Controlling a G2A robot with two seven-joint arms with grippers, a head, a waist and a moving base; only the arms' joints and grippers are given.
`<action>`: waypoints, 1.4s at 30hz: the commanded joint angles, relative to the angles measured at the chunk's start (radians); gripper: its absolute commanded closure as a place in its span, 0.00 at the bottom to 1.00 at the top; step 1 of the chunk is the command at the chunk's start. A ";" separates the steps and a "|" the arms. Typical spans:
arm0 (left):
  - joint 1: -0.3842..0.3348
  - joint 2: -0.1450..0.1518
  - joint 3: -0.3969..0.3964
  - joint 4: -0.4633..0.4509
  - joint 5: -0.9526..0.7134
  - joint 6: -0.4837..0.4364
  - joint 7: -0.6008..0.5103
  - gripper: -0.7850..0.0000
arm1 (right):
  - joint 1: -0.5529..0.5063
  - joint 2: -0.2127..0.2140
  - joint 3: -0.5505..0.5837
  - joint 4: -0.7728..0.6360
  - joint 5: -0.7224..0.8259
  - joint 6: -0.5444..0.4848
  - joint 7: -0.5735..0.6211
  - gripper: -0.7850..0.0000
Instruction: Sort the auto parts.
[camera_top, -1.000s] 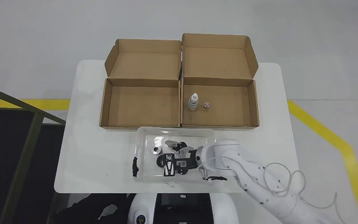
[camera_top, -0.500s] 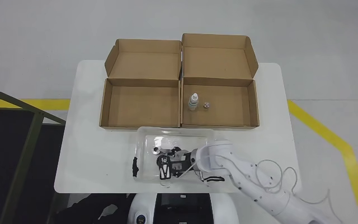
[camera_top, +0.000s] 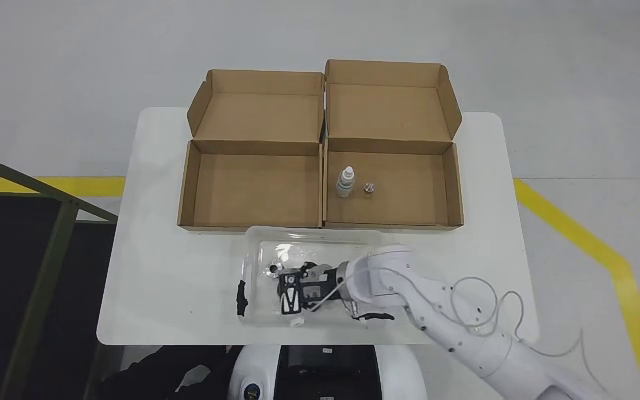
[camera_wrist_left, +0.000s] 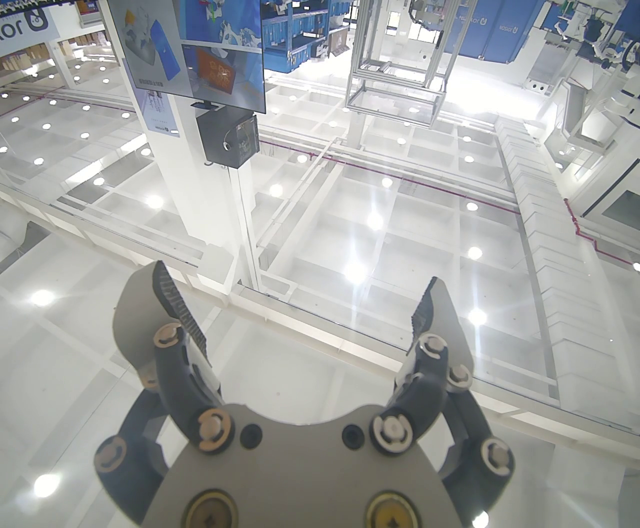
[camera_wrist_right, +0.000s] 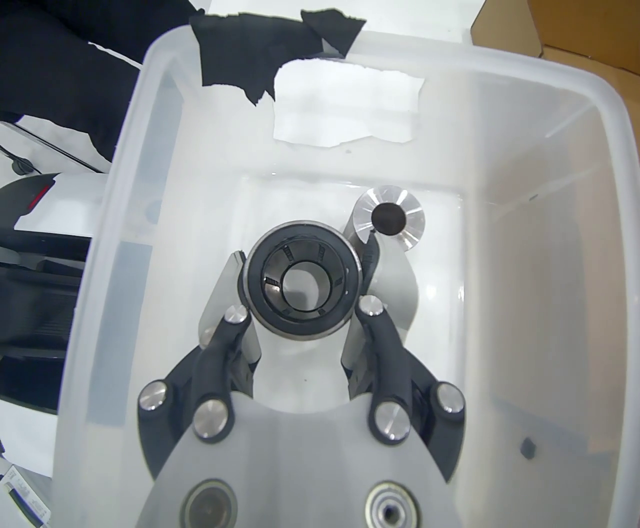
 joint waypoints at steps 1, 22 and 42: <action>0.000 0.000 0.000 0.000 0.000 0.000 0.000 0.00 | 0.000 -0.001 0.003 0.005 0.006 -0.002 -0.002 0.65; 0.000 0.000 0.000 0.000 0.000 0.000 0.000 0.00 | -0.084 0.057 0.194 -0.170 0.113 -0.087 -0.002 1.00; 0.000 0.000 0.000 0.000 0.000 0.000 0.000 0.00 | -0.110 0.096 0.389 -0.338 0.363 -0.106 -0.061 1.00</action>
